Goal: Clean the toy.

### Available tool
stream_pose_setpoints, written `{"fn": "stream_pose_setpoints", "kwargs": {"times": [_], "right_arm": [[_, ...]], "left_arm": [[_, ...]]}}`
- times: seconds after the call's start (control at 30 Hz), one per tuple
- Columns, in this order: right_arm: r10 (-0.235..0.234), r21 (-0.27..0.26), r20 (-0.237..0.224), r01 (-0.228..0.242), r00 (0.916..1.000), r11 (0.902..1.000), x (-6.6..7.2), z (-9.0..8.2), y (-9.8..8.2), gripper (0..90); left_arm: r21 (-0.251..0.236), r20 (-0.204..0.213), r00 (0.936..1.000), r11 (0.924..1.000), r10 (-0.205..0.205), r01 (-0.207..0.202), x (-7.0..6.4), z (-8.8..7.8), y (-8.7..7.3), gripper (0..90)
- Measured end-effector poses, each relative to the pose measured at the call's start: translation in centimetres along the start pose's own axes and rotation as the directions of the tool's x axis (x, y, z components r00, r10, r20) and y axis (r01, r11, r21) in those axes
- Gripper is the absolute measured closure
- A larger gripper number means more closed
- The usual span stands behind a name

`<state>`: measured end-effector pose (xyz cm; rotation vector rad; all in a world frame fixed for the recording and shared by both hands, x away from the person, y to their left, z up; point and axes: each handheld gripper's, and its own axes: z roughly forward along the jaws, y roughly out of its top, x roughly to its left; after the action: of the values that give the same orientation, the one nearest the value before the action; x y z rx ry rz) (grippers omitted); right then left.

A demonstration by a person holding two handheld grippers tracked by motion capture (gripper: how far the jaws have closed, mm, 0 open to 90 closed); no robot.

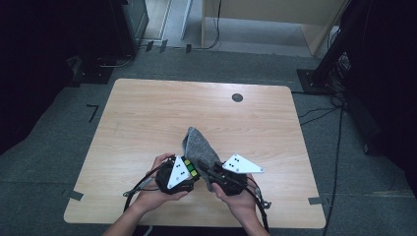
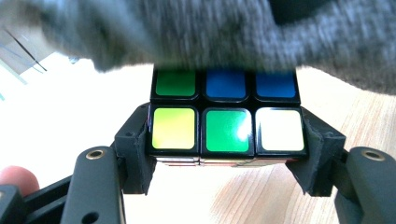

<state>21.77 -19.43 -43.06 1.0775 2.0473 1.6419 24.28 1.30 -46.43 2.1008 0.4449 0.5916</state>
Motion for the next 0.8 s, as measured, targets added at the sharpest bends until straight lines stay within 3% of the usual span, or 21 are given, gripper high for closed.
{"fn": "stream_pose_setpoints", "kwargs": {"times": [0.07,0.17,0.2,0.27,0.37,0.47,0.5,0.53,0.6,0.63,0.7,0.8], "right_arm": [[-0.002,0.001,-0.027,0.002,0.9996,1.0000,0.3,0.1,-0.1,75.1],[-0.068,0.045,-0.066,0.071,0.9955,0.9965,1.7,0.9,-0.4,74.8],[-0.088,0.056,-0.064,0.092,0.9940,0.9942,2.0,1.1,-0.5,74.8],[-0.089,0.053,-0.057,0.092,0.9944,0.9944,1.9,1.0,-0.3,74.9],[-0.019,0.005,-0.031,0.019,0.9993,0.9998,0.5,0.0,0.3,75.0],[0.044,-0.029,0.038,-0.043,0.9983,0.9987,-1.3,-1.1,0.7,75.1],[0.075,-0.033,0.028,-0.074,0.9968,0.9967,-1.9,-1.3,0.7,75.0],[0.109,-0.042,-0.011,-0.109,0.9940,0.9931,-2.4,-1.4,0.6,74.9],[0.164,-0.054,-0.110,-0.170,0.9804,0.9839,-3.3,-1.4,0.3,74.6],[0.190,-0.059,-0.136,-0.199,0.9724,0.9782,-3.6,-1.3,0.2,74.6],[0.229,-0.049,-0.140,-0.237,0.9634,0.9702,-4.3,-1.1,-0.2,74.6],[0.249,-0.011,-0.082,-0.250,0.9652,0.9681,-4.9,-0.9,-0.6,74.8]], "left_arm": [[-0.004,0.001,1.0000,1.0000,-0.003,0.003,0.0,0.0,0.0,34.3],[-0.007,-0.003,1.0000,1.0000,0.001,-0.001,0.0,-0.1,0.0,34.3],[-0.008,-0.004,1.0000,1.0000,0.001,-0.001,0.0,-0.1,0.0,34.3],[-0.019,0.000,1.0000,0.9998,0.000,0.000,0.1,-0.3,0.0,34.4],[-0.029,0.005,1.0000,0.9996,-0.005,0.005,0.3,-0.4,0.0,34.3],[-0.095,0.050,0.9981,0.9947,-0.035,0.040,0.6,-0.9,-0.2,34.3],[-0.125,0.066,0.9970,0.9911,-0.039,0.047,0.7,-1.2,-0.1,34.3],[-0.149,0.076,0.9965,0.9878,-0.035,0.046,0.9,-1.5,0.0,34.3],[-0.183,0.093,0.9948,0.9813,-0.042,0.058,1.1,-1.8,-0.1,34.3],[-0.200,0.099,0.9941,0.9779,-0.043,0.063,1.2,-2.0,-0.2,34.3],[-0.230,0.119,0.9910,0.9693,-0.062,0.088,1.6,-2.3,-0.4,34.3],[-0.237,0.124,0.9898,0.9666,-0.070,0.098,1.9,-2.3,-0.4,34.3]]}}
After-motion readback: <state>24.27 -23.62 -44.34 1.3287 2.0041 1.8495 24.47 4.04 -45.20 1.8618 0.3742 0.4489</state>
